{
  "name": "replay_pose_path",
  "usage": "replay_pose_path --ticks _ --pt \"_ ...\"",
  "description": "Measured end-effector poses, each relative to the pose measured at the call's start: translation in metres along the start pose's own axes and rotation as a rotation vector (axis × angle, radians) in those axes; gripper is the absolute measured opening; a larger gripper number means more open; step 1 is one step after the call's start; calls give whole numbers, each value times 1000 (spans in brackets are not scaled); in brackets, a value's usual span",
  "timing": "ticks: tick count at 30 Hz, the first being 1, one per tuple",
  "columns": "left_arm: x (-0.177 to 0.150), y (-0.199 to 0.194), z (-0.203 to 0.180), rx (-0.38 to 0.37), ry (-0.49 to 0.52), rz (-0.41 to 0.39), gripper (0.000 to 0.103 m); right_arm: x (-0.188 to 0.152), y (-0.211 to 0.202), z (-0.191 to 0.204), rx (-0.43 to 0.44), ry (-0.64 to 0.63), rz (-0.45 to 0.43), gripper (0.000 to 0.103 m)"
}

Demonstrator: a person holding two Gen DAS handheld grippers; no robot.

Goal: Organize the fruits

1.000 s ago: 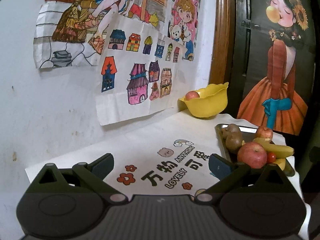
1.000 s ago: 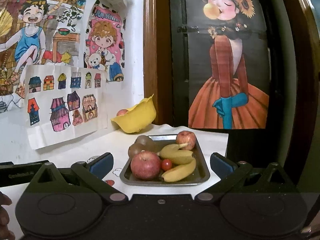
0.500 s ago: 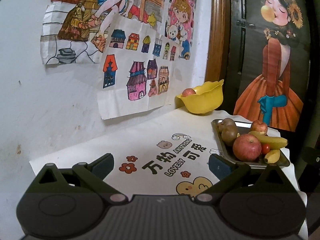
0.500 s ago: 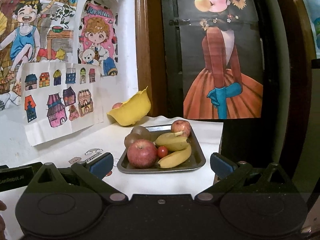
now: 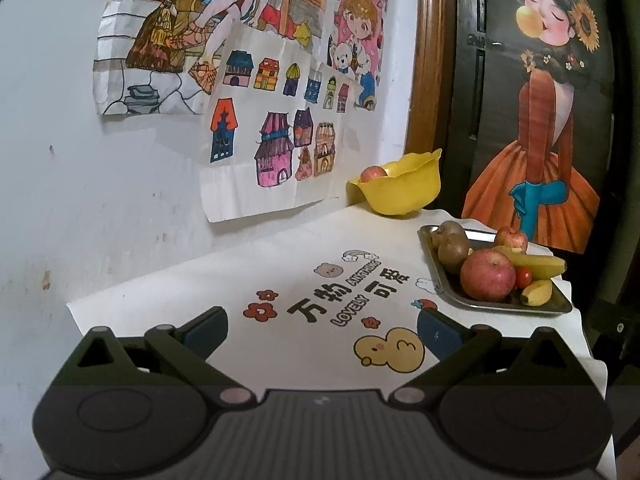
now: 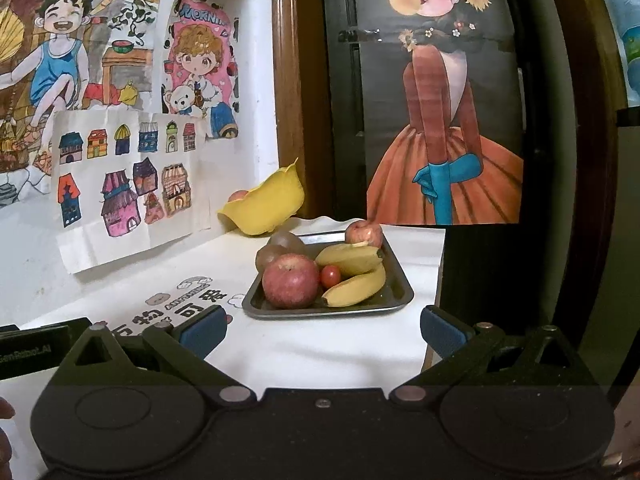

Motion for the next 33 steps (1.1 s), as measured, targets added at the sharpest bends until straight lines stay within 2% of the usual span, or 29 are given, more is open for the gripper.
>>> replay_pose_path --ticks 33 --pt "-10 -1 3 -8 4 36 103 -17 3 8 19 -29 84 102"
Point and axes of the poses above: each gripper's, at about its wrist camera, not at the fingertips, and y roughly the way its jaws point, z to its left, x to its top, the point moved 2 cm from there along y, roughly the way its jaws point, and after that the axes turned 9 degrees about z, right-handed, at the moved point
